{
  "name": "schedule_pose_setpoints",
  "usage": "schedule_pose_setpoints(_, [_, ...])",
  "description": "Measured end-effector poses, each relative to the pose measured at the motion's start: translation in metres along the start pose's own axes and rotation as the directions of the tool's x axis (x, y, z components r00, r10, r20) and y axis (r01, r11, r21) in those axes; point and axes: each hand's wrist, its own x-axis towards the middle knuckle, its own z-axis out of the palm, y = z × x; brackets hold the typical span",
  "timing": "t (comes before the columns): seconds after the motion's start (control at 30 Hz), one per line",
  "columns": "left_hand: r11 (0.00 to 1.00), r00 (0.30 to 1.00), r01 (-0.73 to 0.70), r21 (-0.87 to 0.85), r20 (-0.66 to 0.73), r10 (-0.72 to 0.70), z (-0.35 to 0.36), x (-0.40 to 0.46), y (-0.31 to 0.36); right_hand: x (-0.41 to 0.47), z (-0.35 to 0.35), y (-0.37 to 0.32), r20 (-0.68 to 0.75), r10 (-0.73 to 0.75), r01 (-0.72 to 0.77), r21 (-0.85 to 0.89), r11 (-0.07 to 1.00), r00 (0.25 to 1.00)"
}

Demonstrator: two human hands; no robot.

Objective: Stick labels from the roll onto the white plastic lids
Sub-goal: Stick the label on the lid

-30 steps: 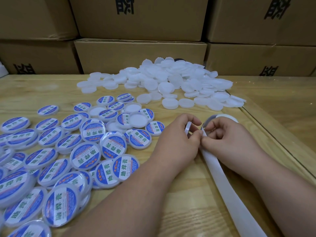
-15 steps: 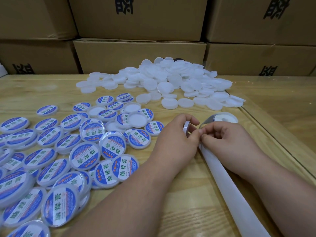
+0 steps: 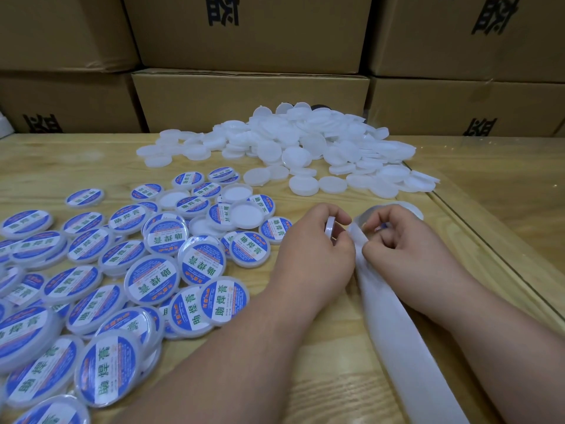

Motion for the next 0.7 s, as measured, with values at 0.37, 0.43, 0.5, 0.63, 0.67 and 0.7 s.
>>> schedule_pose_setpoints(0.37, [0.970, 0.986, 0.124, -0.207, -0.080, -0.143, -0.004, 0.003, 0.002, -0.003, -0.001, -0.008, -0.059, 0.032, -0.029, 0.058, 0.998, 0.998])
schedule_pose_setpoints(0.43, [0.949, 0.977, 0.166, -0.267, -0.086, -0.196, -0.006, 0.005, 0.002, -0.004, -0.001, -0.009, -0.072, 0.038, -0.033, 0.073, 0.997, 0.997])
schedule_pose_setpoints(0.5, [0.921, 0.966, 0.203, -0.334, -0.086, -0.245, -0.007, 0.008, 0.002, -0.004, -0.002, -0.011, -0.077, 0.045, -0.039, 0.087, 0.995, 0.996])
schedule_pose_setpoints(0.63, [0.892, 0.956, 0.221, -0.394, -0.095, -0.279, -0.010, 0.011, 0.001, -0.004, -0.002, -0.010, -0.080, 0.042, -0.037, 0.070, 0.997, 0.996])
schedule_pose_setpoints(0.67, [0.886, 0.955, 0.216, -0.410, -0.098, -0.278, -0.010, 0.011, 0.001, -0.004, -0.002, -0.009, -0.076, 0.037, -0.033, 0.058, 0.998, 0.996])
schedule_pose_setpoints(0.7, [0.879, 0.955, 0.210, -0.429, -0.102, -0.278, -0.011, 0.012, 0.001, -0.004, -0.002, -0.009, -0.075, 0.031, -0.027, 0.049, 0.998, 0.997])
